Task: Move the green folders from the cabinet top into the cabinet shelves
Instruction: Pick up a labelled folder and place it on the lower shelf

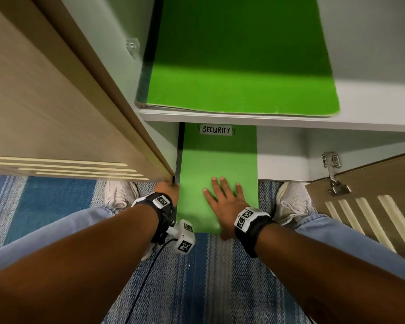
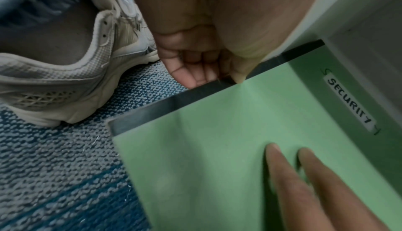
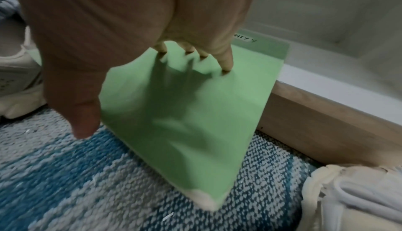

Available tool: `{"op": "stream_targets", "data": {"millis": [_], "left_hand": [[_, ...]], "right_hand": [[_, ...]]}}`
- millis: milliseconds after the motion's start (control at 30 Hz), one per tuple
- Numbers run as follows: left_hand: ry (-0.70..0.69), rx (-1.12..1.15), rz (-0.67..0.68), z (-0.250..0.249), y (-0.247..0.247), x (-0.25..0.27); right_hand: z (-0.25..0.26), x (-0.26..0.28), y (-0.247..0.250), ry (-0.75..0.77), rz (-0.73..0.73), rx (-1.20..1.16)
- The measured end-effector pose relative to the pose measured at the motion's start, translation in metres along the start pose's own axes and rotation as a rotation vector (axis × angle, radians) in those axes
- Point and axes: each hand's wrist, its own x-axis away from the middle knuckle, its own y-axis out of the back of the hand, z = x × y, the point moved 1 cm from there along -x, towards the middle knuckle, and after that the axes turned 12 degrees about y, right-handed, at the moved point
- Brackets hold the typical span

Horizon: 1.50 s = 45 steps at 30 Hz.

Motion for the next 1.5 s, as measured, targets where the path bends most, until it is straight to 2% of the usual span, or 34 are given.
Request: {"op": "stream_targets", "data": {"millis": [133,267,333,467,533,600,700,767,933,1000,1067,1233,1333,1500], "left_hand": [[0.021,0.031,0.055,-0.004,-0.001,-0.001],[-0.015,0.009,0.114,-0.007,0.000,0.004],[-0.048,-0.064,0.104,-0.010,-0.001,0.008],[-0.168,-0.385,0.095,-0.017,-0.003,0.016],[-0.209,-0.541,0.040,-0.022,0.001,0.021],[-0.317,-0.658,-0.084,-0.032,0.002,0.027],[-0.548,-0.708,-0.278,-0.048,-0.006,0.029],[-0.629,-0.733,-0.331,-0.056,-0.009,0.019],[-0.531,-0.852,-0.135,-0.071,-0.011,-0.014],[-0.524,-0.878,-0.124,-0.076,-0.010,-0.021],[-0.539,-0.918,-0.141,-0.079,-0.008,-0.023],[-0.525,-0.951,-0.125,-0.078,-0.008,-0.028],[-0.555,-0.944,-0.178,-0.075,-0.007,-0.022],[-0.753,-0.842,-0.337,-0.079,0.014,0.012]], "right_hand": [[-0.019,-0.013,0.020,-0.028,-0.028,-0.005],[-0.044,-0.028,0.043,-0.049,-0.037,0.003],[-0.052,-0.034,0.051,-0.056,-0.041,0.004],[-0.064,-0.043,0.062,-0.077,-0.029,0.034],[-0.070,-0.047,0.066,-0.091,-0.014,0.023],[-0.076,-0.051,0.069,-0.109,-0.013,0.017],[-0.079,-0.054,0.069,-0.112,-0.022,0.024],[-0.081,-0.055,0.067,-0.115,-0.055,0.042],[-0.082,-0.062,0.067,-0.135,-0.123,0.074],[-0.084,-0.063,0.072,-0.144,-0.166,0.068],[-0.085,-0.061,0.076,-0.142,-0.124,0.014],[-0.083,-0.060,0.079,-0.111,-0.089,0.049],[-0.078,-0.050,0.083,-0.118,-0.085,0.042],[-0.059,-0.016,0.096,-0.139,-0.246,0.004]]}}
